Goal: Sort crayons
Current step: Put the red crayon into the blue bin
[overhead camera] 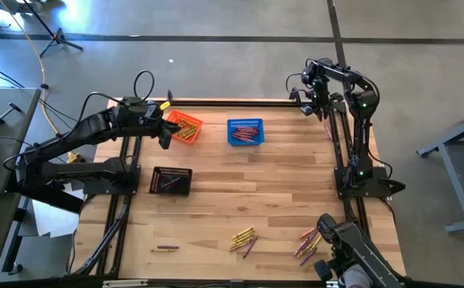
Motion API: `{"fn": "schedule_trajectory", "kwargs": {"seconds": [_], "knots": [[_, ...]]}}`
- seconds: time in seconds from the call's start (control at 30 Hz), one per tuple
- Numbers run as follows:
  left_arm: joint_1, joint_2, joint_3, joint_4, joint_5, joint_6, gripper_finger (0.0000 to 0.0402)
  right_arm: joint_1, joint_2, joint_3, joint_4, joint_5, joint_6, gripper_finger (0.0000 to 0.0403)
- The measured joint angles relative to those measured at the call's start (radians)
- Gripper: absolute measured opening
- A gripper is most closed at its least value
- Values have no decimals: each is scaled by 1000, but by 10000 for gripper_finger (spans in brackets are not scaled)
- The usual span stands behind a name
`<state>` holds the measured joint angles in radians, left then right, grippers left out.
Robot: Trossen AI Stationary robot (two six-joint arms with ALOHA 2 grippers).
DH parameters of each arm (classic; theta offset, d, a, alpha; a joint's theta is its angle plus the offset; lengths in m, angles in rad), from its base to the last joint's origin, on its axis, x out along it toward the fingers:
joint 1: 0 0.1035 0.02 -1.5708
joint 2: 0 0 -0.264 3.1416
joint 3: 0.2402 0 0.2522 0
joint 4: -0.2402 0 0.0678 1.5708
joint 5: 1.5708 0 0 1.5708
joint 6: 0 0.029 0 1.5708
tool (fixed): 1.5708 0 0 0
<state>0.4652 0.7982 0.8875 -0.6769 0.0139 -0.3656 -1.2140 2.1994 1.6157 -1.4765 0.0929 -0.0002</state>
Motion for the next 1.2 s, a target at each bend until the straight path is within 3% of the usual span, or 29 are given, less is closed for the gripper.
{"fn": "schedule_trajectory", "kwargs": {"seconds": [0.53,0.77,1.0,1.2], "knots": [[0,0,0,1,-3,-4,81,4,0,-20,122,23,-45,83],[-3,0,0,1,-6,-96,81,4,0,-21,105,20,-19,83],[-9,0,0,1,-5,-93,81,-10,0,-21,64,5,-26,83],[-9,0,0,1,-6,-78,81,-18,-2,-65,143,65,-26,83]]}}
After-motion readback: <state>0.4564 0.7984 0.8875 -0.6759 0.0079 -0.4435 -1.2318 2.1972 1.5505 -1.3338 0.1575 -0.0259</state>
